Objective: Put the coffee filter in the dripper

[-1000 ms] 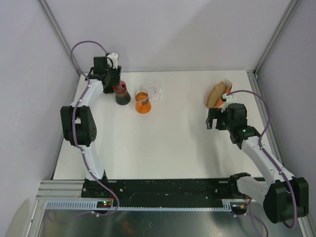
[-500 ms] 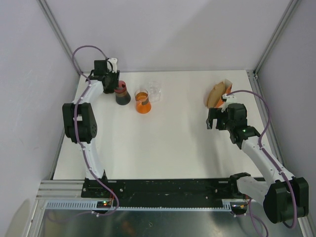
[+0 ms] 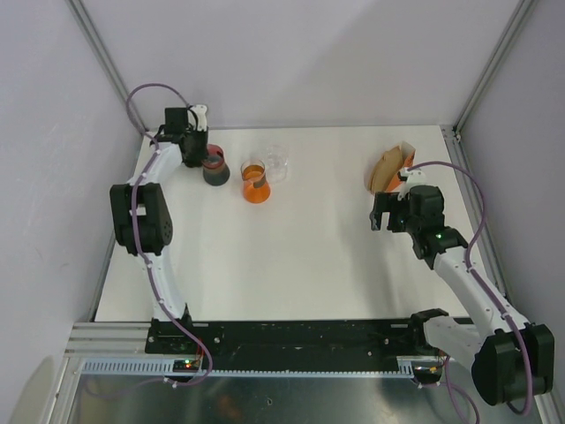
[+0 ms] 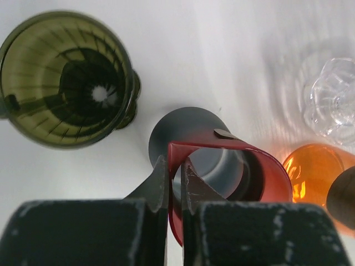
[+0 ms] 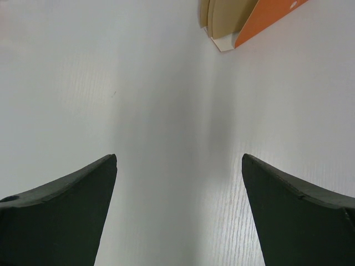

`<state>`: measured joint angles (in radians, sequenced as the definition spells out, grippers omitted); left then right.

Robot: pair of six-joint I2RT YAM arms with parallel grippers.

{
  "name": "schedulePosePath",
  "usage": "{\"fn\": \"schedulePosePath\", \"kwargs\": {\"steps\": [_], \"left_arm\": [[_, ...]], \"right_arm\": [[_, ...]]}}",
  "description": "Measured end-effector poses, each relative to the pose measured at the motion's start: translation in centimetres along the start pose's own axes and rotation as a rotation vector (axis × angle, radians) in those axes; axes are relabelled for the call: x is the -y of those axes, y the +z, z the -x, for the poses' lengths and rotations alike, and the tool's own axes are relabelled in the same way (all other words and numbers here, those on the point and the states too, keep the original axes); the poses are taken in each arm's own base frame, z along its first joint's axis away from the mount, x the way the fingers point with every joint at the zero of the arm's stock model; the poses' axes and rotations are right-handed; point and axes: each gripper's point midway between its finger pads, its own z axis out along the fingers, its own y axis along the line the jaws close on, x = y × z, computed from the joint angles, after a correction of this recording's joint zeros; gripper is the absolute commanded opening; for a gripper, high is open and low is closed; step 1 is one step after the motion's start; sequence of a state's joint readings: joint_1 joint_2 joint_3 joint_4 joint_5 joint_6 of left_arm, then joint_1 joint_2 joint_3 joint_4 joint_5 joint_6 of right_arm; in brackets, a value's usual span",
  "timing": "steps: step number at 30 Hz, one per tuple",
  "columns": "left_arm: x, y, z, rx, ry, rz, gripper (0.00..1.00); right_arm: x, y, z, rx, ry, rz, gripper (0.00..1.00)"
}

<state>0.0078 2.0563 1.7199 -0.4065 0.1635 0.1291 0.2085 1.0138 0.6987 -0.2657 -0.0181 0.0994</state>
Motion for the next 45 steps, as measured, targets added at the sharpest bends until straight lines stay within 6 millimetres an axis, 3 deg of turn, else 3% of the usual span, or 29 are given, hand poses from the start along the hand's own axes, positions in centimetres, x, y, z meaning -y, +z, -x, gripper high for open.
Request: {"fn": "schedulePosePath", "kwargs": {"steps": [5,10,17,23,26,34,38,45], "left_arm": [[-1.4,-2.2,-2.2,-0.044,-0.033,-0.010,0.00],[0.1,-6.4,-5.4,-0.096,-0.040,-0.069,0.00],[7.2,-13.1,-9.3,-0.112,0.090,-0.254,0.00],[16.9,-17.7,-14.2,-0.165,0.377,-0.477,0.00],[20.6,-19.3,-17.0,-0.210,0.486,-0.587,0.00],[23.5,-19.4,-19.8,-0.282,0.596,-0.685,0.01],[24.2,-18.8,-19.9,-0.277,0.611,-0.718,0.14],[24.8,-18.3,-19.1,-0.220,0.651,-0.748,0.49]], "right_arm": [[-0.2,-0.7,0.6,0.027,-0.002,0.006,0.99],[-0.5,-1.3,1.2,0.053,-0.003,0.020,0.99],[-1.3,-2.4,2.0,0.092,-0.006,0.055,0.99],[-1.6,-3.1,2.6,0.123,0.001,0.067,0.99],[-1.6,-3.2,2.5,0.117,0.012,0.067,0.99],[-1.6,-3.6,1.7,0.088,0.034,0.065,0.99],[-1.7,-4.1,1.9,0.101,0.038,0.067,0.99],[-1.7,-4.9,2.1,0.120,0.038,0.068,0.99]]}}
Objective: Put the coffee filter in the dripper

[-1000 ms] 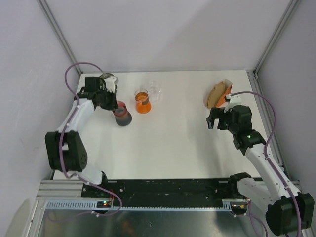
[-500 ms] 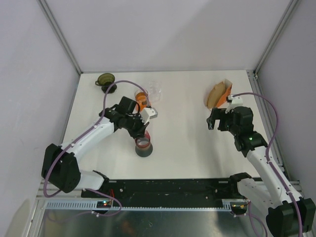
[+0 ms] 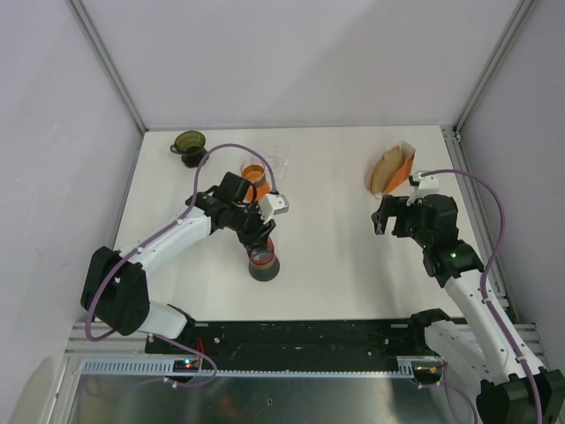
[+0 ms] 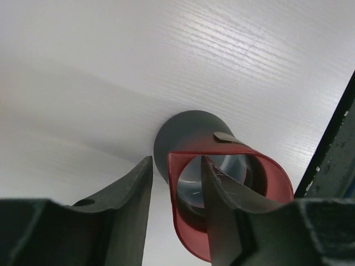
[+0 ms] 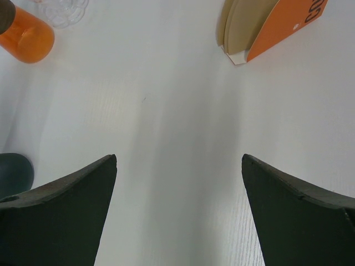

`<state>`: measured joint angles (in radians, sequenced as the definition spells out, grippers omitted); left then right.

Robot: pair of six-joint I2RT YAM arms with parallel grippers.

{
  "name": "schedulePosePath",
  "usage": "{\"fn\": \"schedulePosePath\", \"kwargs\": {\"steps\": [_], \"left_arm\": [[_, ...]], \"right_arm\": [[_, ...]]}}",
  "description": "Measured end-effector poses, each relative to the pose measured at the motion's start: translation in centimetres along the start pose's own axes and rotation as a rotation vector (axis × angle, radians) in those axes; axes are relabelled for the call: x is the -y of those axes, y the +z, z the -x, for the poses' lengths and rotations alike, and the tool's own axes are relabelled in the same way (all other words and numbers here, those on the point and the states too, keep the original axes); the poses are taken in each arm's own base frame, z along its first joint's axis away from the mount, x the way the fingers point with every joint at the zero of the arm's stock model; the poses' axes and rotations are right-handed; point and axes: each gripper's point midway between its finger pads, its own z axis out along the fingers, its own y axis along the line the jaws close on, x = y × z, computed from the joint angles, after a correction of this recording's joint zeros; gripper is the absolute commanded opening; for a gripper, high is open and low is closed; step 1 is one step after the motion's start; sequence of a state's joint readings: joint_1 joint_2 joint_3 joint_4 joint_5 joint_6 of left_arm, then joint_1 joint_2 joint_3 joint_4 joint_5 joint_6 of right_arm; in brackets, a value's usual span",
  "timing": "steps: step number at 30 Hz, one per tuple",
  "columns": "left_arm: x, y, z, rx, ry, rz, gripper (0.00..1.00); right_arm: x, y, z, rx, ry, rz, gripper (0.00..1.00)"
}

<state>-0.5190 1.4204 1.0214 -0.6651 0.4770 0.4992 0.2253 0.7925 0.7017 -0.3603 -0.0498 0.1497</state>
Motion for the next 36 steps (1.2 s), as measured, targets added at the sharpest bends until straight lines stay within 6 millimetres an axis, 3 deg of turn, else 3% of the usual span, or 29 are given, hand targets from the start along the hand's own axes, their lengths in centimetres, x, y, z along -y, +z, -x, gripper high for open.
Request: {"fn": "schedulePosePath", "kwargs": {"steps": [7,10,14,17,21,25,29,36], "left_arm": [[-1.5,-1.2,1.4,0.060,-0.035,0.029,0.58],[-4.6,-3.8,3.4,0.142,-0.098,0.111,0.59],[-10.6,-9.4,5.4,0.286,-0.176,0.304,0.62],[-14.0,-13.2,4.9,0.337,-0.219,0.468,0.62],[-16.9,-15.4,3.7,0.341,-0.243,0.618,0.63],[-19.5,-16.0,1.8,0.320,-0.305,0.721,0.62],[-24.0,-16.2,-0.3,0.328,-0.406,0.839,0.62],[-31.2,-13.2,-4.2,0.294,-0.625,0.956,0.62]], "right_arm": [[0.0,0.0,-0.1,-0.006,0.000,-0.001,0.99],[0.0,0.0,-0.2,-0.008,0.000,-0.001,0.99],[0.1,0.0,-0.3,-0.014,-0.001,-0.002,0.99],[0.1,0.1,-0.5,-0.022,-0.004,-0.004,0.99],[0.3,0.4,-0.9,-0.040,-0.010,-0.008,0.99],[0.3,0.6,-1.2,-0.053,-0.011,-0.011,0.99],[0.4,0.9,-1.5,-0.070,-0.016,-0.014,0.99],[0.7,1.0,-1.9,-0.086,-0.019,-0.028,0.99]]}}
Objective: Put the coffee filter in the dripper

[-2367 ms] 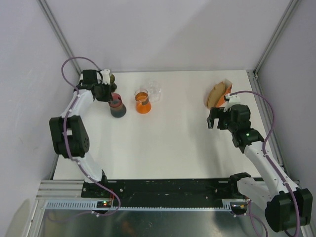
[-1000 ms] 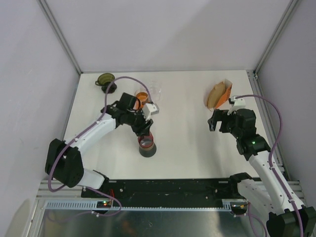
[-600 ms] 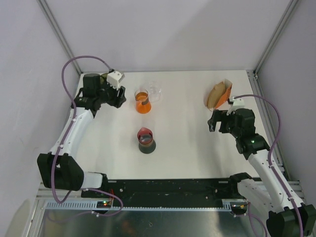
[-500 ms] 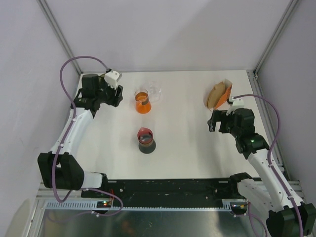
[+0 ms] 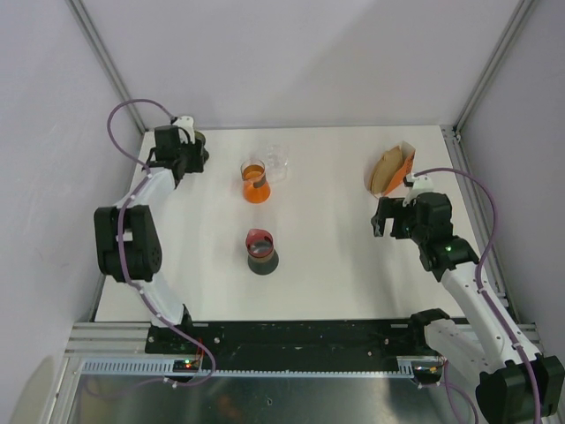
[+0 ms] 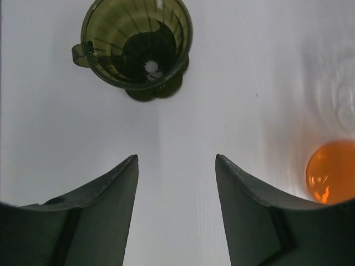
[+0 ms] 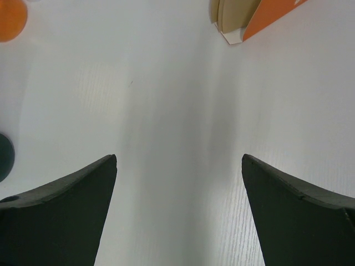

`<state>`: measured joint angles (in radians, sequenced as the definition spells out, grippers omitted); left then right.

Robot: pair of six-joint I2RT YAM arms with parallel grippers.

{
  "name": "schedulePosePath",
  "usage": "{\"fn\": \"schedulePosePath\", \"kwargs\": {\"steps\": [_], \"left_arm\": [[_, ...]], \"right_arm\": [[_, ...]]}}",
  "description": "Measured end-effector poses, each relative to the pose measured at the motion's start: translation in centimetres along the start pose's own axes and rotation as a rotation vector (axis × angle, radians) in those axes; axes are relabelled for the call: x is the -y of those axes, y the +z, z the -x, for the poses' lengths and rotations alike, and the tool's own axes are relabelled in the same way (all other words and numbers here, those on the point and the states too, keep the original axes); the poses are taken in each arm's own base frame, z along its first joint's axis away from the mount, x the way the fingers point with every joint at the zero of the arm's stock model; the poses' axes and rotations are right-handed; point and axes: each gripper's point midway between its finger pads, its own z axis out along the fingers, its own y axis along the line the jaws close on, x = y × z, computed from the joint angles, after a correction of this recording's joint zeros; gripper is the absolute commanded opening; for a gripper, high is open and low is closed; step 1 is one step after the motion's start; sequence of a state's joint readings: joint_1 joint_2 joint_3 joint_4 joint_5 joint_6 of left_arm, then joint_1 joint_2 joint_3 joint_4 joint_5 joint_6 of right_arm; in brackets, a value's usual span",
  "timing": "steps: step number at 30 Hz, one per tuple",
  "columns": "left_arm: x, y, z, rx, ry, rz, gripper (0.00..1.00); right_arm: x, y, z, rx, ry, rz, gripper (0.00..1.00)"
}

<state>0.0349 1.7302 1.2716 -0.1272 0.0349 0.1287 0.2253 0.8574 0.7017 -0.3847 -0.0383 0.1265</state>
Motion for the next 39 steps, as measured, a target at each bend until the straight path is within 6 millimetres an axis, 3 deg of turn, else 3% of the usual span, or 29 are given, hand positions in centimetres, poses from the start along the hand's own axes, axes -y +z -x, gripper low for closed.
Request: {"fn": "schedulePosePath", "kwargs": {"steps": [3,9,12,20,28,33,39], "left_arm": [[-1.0,1.9,0.4,0.001,-0.095,0.034,0.63],[-5.4,4.3,1.8,0.049,-0.313,0.134,0.65],[-6.8,5.5,1.7,0.054,-0.381,0.159,0.65],[-6.6,9.8,1.5,0.038,-0.494,0.123,0.63],[-7.2,12.7,1.4,0.015,-0.575,0.102,0.59],[-7.4,13.7,1.0,-0.013,-0.582,0.102,0.47],[-7.0,14.0,1.2,-0.046,-0.586,0.076,0.05]], "right_arm": [[0.1,0.0,-0.1,-0.002,0.000,-0.008,0.99],[0.3,0.2,-0.2,-0.011,-0.001,-0.017,0.99],[0.4,0.5,-0.5,-0.024,-0.003,-0.020,0.99],[0.6,0.8,-0.8,-0.038,-0.006,-0.031,0.99],[1.0,0.9,-0.8,-0.039,-0.009,-0.053,0.99],[0.8,1.1,-0.7,-0.036,-0.014,-0.050,0.99],[0.4,1.3,-0.2,-0.032,-0.025,-0.044,0.99]]}}
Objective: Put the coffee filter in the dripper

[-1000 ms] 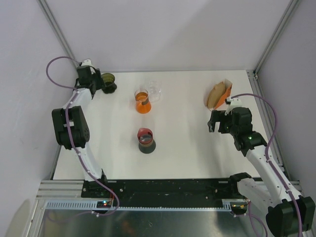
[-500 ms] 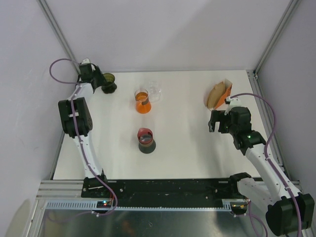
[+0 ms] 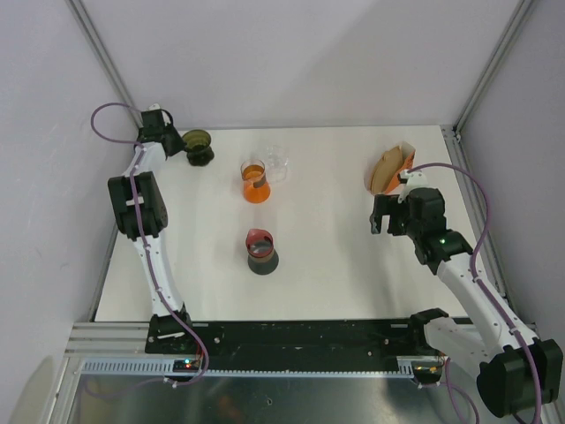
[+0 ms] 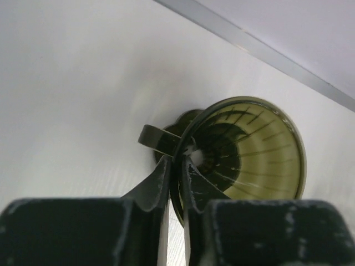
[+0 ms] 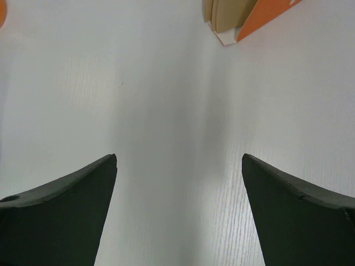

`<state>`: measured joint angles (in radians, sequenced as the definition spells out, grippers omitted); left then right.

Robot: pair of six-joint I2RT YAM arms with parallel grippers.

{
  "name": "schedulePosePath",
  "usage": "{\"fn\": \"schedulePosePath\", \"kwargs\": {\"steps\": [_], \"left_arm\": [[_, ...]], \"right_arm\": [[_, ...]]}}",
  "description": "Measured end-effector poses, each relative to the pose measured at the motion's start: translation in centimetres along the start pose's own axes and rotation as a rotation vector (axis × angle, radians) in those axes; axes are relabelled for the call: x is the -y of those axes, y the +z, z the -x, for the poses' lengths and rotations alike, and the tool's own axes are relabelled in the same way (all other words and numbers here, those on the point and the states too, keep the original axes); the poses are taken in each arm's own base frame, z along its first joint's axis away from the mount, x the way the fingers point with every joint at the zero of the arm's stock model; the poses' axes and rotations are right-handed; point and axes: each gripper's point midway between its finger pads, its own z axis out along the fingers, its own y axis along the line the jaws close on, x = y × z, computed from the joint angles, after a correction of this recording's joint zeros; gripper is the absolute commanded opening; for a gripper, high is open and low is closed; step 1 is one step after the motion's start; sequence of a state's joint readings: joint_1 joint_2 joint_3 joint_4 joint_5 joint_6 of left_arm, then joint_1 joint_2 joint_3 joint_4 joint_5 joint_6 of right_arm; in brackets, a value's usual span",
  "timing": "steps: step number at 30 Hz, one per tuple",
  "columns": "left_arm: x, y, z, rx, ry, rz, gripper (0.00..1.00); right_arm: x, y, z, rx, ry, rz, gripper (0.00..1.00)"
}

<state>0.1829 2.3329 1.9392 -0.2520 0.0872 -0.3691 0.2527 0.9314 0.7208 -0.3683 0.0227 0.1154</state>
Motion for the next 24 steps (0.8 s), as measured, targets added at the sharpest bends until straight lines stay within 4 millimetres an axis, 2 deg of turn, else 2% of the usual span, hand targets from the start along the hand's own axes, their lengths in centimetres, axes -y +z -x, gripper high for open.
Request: {"fn": "schedulePosePath", "kwargs": {"steps": [3,11,18,24], "left_arm": [[0.6,-0.1,-0.2,-0.015,-0.008,-0.030,0.01],[1.6,-1.1,-1.4,-0.064,0.000,-0.094,0.00],[2.6,-6.5,-5.8,-0.191,0.015,-0.164,0.00],[1.6,-10.5,-9.0,-0.249,0.045,-0.170,0.00]], "right_arm": [[-0.1,-0.1,0.3,0.007,-0.008,-0.001,0.99],[-0.4,-0.4,0.5,0.015,-0.016,-0.001,0.99],[-1.2,-1.3,1.0,0.044,-0.013,0.025,0.99],[-2.9,-2.3,0.9,0.054,-0.021,0.072,0.99]]}}
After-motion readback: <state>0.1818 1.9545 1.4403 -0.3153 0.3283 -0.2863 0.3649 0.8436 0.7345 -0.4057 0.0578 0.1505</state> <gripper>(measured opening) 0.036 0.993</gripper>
